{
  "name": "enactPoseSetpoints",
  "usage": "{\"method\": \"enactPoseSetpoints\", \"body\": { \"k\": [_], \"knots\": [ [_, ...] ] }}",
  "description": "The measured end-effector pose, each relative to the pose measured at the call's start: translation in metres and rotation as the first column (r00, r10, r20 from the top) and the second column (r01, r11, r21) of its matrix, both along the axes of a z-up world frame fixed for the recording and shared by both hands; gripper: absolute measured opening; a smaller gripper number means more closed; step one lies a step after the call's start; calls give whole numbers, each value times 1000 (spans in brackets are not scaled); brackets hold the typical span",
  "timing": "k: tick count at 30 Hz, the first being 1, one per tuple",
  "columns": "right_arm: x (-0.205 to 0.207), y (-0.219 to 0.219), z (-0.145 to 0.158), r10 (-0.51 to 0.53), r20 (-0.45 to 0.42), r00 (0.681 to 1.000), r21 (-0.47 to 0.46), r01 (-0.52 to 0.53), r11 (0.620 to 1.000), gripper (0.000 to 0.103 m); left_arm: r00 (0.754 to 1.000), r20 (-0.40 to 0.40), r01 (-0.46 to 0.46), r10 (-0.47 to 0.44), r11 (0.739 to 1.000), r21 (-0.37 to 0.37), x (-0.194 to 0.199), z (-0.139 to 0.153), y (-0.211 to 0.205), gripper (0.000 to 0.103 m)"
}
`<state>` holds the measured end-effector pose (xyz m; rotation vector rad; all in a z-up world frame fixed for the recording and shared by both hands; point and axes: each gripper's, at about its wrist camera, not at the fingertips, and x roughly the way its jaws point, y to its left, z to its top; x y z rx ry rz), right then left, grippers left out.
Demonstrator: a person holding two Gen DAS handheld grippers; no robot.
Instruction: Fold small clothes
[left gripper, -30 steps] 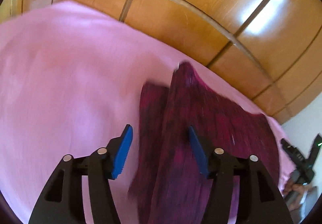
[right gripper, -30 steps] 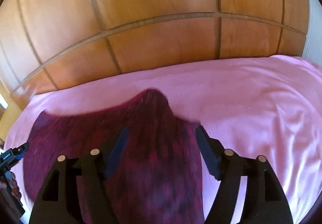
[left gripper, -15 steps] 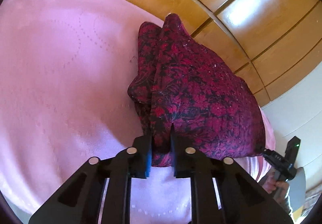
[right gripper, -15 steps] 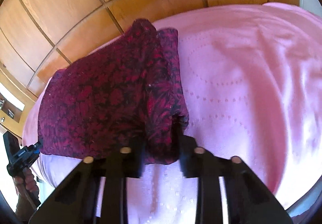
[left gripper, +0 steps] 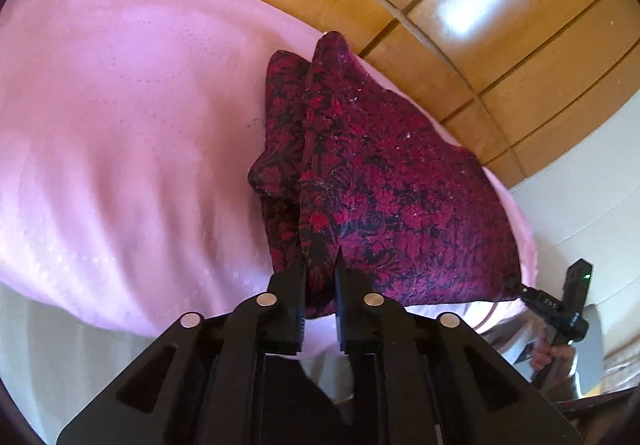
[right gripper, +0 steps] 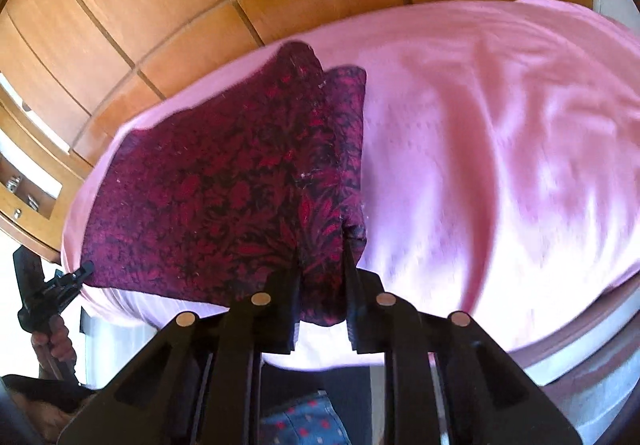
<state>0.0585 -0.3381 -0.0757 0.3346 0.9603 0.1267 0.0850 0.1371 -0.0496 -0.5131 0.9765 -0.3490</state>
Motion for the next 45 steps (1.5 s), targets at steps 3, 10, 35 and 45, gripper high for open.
{"method": "enactPoseSetpoints", "body": {
  "k": [3,10,35,45],
  "knots": [
    [5,3,21,-18,70,997,-37,21,999,23,999,36,-20,20,1000,13,10,8,1,22],
    [43,47,57,55,208,977,-120,-30,992,55,996,76,-40,38,999,33,60,23,1,25],
    [128,64,-8,11,135,991,-237,21,971,60,971,236,-124,36,921,370,84,57,-62,43],
    [102,114,23,98,204,974,-238,-48,970,68,951,285,-28,-119,886,463,62,58,-113,43]
  ]
}}
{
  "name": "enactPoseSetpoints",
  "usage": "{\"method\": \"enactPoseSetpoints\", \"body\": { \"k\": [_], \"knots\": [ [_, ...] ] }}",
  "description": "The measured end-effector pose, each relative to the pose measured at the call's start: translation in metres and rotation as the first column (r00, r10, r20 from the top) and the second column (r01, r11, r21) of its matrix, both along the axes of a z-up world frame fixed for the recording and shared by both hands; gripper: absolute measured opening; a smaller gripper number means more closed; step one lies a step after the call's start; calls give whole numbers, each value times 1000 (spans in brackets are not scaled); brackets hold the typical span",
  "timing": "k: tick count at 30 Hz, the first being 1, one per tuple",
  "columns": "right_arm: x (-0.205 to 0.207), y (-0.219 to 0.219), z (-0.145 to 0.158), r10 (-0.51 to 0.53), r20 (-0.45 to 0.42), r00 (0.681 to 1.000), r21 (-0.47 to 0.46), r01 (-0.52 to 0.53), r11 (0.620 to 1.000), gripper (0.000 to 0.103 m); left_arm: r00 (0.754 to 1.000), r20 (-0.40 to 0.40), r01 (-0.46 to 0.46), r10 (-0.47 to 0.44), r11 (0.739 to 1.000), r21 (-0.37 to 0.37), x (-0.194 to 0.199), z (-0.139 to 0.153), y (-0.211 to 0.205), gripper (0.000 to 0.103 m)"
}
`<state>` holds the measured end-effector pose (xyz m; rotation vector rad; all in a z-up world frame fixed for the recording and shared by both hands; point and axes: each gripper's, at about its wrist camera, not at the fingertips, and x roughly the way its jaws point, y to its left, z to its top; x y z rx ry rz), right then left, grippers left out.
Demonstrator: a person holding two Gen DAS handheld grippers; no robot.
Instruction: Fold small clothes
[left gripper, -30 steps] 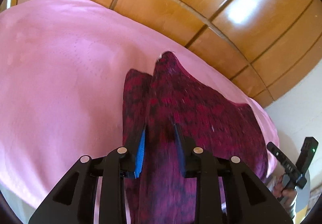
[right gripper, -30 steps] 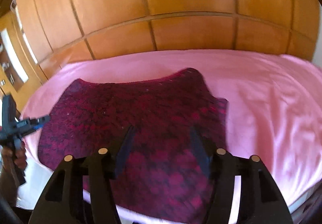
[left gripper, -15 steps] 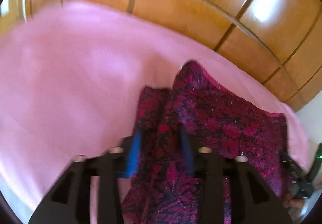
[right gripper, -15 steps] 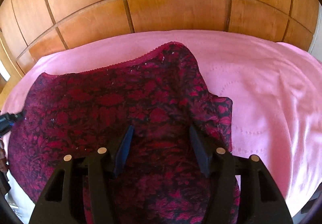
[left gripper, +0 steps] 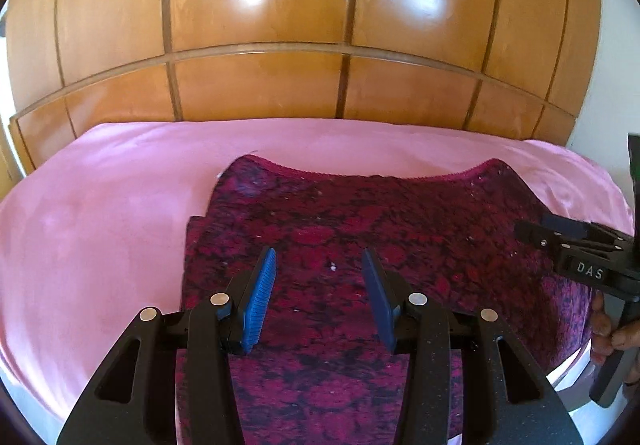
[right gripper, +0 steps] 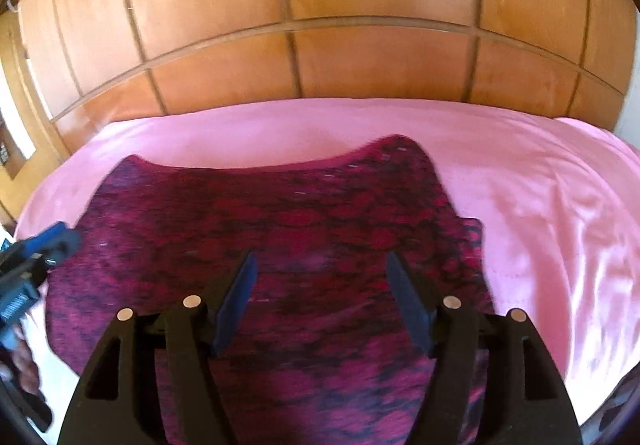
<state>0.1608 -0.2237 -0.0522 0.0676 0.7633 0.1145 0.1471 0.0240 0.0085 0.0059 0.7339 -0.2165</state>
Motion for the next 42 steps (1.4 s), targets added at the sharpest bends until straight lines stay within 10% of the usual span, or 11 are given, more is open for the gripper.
{"method": "enactPoseSetpoints", "body": {
  "k": [21,33,37,42],
  "knots": [
    [27,28,-41,45,-58,997,-24,-47,999,76,997,-18,-73,73,997,25,20,0,27,52],
    [25,26,-42,53,-50,997,-21,-54,998,76,947,-316,-182,64,915,-361,113,-22,119,52],
    [26,26,-42,56,-52,997,-21,-57,998,76,927,-374,-177,25,909,-378,137,-36,110,14],
    [30,25,-43,59,-53,997,-19,-60,998,78,912,-384,-257,141,928,-271,150,-56,100,10]
  ]
}}
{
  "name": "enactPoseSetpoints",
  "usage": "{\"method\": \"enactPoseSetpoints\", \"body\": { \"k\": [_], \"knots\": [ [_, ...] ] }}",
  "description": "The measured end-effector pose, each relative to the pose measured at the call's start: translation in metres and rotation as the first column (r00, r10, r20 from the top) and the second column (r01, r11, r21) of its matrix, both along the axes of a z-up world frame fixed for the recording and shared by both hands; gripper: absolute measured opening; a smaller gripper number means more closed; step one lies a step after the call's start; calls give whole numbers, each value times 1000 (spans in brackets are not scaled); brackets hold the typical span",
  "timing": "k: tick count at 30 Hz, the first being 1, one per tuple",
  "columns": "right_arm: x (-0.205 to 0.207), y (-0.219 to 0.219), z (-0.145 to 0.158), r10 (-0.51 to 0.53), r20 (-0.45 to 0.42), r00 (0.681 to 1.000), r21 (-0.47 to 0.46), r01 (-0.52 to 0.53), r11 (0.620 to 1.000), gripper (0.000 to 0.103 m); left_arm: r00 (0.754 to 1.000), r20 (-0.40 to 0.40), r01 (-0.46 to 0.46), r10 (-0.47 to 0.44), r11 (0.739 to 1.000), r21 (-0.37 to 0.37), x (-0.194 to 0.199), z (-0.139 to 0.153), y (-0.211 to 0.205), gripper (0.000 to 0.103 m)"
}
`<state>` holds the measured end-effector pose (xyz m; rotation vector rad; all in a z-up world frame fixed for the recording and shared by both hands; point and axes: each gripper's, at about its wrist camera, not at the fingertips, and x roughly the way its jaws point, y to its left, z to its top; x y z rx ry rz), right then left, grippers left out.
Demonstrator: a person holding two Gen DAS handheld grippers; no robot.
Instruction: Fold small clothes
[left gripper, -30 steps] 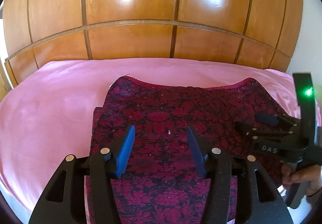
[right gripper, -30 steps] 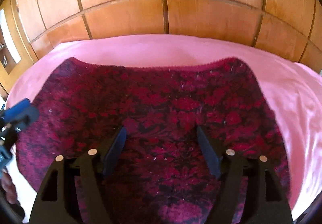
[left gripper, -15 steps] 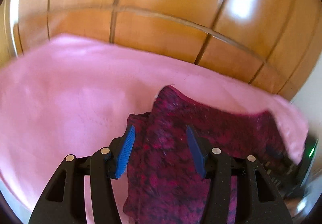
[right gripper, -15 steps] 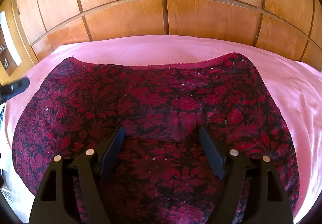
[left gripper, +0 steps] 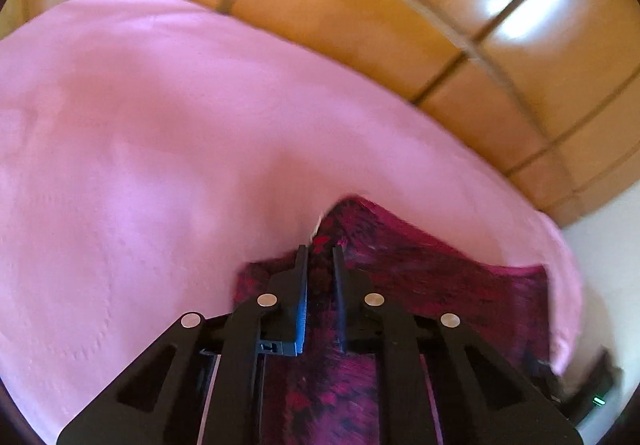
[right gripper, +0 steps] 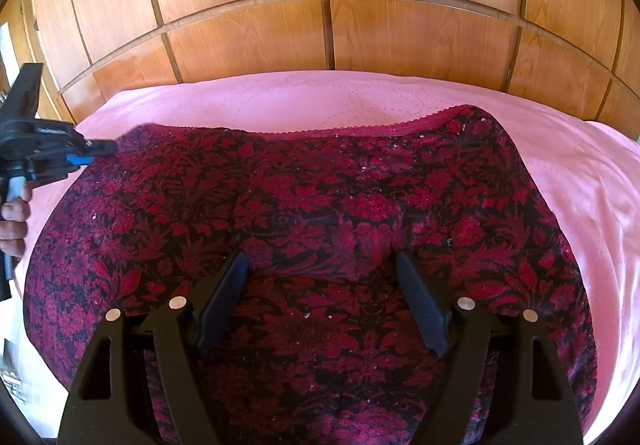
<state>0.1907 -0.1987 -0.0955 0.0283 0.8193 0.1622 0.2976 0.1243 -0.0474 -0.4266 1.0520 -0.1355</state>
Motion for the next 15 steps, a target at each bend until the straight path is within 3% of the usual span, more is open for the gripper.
{"method": "enactPoseSetpoints", "body": {
  "k": [3,6,8,10,12,15],
  "knots": [
    [3,1,-3,4,5,1000,4,-4,1000,79,999,1,-39,39,999,22,3,-25,0,10],
    [3,2,-4,1,14,1000,-4,-1,1000,80,1000,4,-25,25,995,96,6,-18,-11,10],
    [2,1,-4,2,13,1000,1,-2,1000,80,999,12,-36,35,993,113,4,-9,-11,18],
    [1,1,-3,3,13,1000,2,-3,1000,80,997,57,-68,60,986,149,-8,5,-11,32],
    [1,0,-2,5,10,1000,8,-5,1000,80,991,125,-74,52,981,179,-25,19,-11,32],
    [0,-2,6,11,14,1000,17,-11,1000,80,969,245,-18,-34,978,208,-68,45,-27,32]
  ]
}}
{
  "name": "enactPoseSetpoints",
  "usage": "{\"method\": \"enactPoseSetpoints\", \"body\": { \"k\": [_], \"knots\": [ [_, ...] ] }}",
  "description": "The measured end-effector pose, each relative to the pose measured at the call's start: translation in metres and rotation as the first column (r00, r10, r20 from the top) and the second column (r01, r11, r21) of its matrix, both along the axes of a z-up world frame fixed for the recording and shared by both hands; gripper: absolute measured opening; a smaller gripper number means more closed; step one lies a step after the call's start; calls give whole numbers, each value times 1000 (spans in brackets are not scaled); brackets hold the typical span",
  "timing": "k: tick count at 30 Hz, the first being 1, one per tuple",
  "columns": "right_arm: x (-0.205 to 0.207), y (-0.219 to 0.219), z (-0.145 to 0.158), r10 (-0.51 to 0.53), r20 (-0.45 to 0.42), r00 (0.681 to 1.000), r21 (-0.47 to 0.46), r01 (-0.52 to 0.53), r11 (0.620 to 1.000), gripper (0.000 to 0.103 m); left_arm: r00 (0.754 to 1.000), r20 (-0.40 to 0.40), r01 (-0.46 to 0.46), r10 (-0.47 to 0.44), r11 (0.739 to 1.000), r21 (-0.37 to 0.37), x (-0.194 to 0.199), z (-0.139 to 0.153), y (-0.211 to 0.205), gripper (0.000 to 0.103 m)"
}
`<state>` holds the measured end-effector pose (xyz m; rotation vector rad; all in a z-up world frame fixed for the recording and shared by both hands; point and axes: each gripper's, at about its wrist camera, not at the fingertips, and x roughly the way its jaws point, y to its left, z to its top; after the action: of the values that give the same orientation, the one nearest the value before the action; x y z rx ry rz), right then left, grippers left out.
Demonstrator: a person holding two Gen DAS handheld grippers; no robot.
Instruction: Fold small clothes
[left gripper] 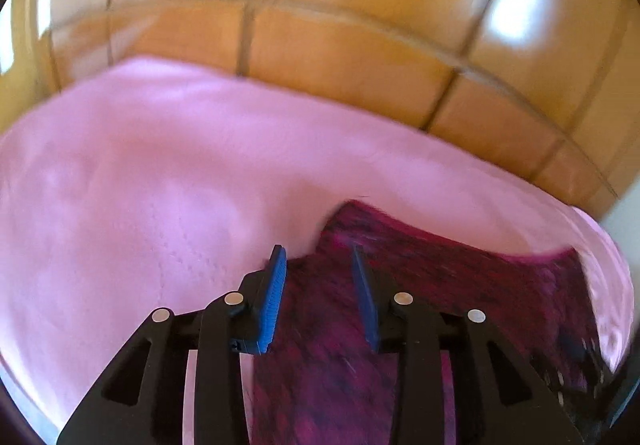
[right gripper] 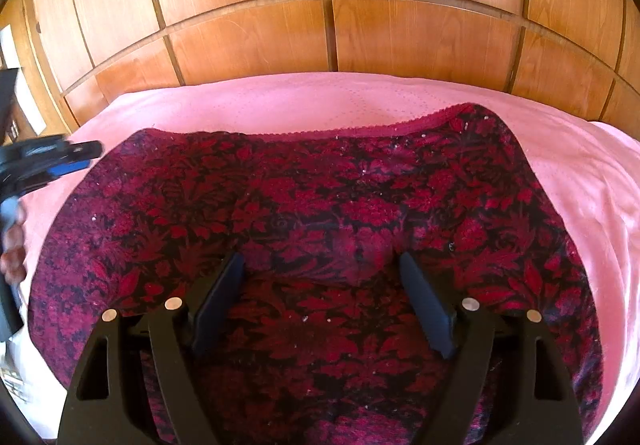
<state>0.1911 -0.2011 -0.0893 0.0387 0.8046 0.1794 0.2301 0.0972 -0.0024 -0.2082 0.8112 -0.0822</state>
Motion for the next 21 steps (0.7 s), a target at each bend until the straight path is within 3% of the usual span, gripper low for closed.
{"method": "enactPoseSetpoints", "body": {
  "k": [5,8,10,12,14,19,21],
  "knots": [
    [-21,-10,14,-3,18,1000,33,2,999,81,980,71,187,-187,982,11,-61,8,-39,32],
    [-43,-17,16,-8,36,999,14,8,1000,84,954,36,298,-297,954,-27,-90,-7,-68,32],
    [-54,-26,12,-24,35,999,2,24,1000,85,943,17,334,-334,943,4,-98,-19,-86,32],
    [-57,-33,3,-37,14,999,-25,37,999,85,945,-40,328,-326,942,66,-96,-39,-101,32],
    [-58,-38,-6,-32,3,999,-21,32,999,85,956,-40,292,-290,955,53,-93,-55,-105,33],
    [-58,-38,2,-19,4,1000,-3,19,1000,85,964,-47,264,-261,960,93,-96,-43,-110,35],
    [-61,-46,10,-20,13,1000,35,19,999,86,969,-31,245,-243,963,111,-100,-32,-110,44]
  ]
}}
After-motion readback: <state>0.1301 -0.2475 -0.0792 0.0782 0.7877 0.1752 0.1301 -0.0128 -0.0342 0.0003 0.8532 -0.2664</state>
